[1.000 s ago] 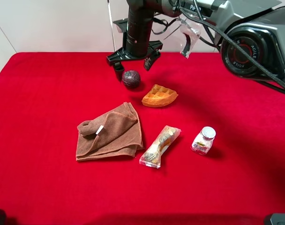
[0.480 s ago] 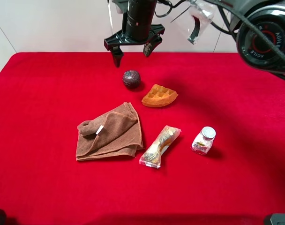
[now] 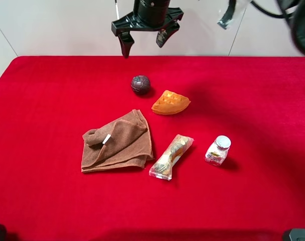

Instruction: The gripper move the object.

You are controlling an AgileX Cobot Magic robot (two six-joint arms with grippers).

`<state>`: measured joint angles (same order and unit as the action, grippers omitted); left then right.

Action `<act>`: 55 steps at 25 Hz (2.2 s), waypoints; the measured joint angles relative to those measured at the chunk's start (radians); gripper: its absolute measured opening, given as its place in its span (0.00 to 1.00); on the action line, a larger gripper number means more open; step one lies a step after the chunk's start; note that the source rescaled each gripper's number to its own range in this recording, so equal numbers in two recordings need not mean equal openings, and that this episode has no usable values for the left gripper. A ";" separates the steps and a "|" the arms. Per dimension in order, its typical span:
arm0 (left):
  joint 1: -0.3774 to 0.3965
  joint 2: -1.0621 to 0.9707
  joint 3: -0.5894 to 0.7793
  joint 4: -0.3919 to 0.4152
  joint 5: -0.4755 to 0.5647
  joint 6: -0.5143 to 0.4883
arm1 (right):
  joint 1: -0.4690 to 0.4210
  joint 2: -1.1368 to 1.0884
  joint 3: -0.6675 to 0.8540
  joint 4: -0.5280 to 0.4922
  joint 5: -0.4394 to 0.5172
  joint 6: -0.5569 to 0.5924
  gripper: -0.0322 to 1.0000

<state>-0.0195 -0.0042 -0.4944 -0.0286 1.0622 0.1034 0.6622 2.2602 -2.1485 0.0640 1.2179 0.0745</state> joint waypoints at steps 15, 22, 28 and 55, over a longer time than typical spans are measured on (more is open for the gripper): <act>0.000 0.000 0.000 0.000 -0.001 0.000 | 0.000 -0.304 0.381 0.002 0.000 0.002 0.99; 0.000 0.000 0.000 0.000 -0.001 0.000 | 0.000 -0.478 0.534 0.002 0.000 0.002 0.99; 0.000 0.000 0.000 0.000 -0.001 0.000 | 0.000 -0.638 0.667 0.021 0.001 -0.001 1.00; 0.000 0.000 0.000 0.000 -0.001 0.000 | 0.000 -1.274 1.193 0.082 0.002 -0.028 1.00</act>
<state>-0.0195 -0.0042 -0.4944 -0.0286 1.0615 0.1034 0.6622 0.9858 -0.9555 0.1464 1.2204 0.0465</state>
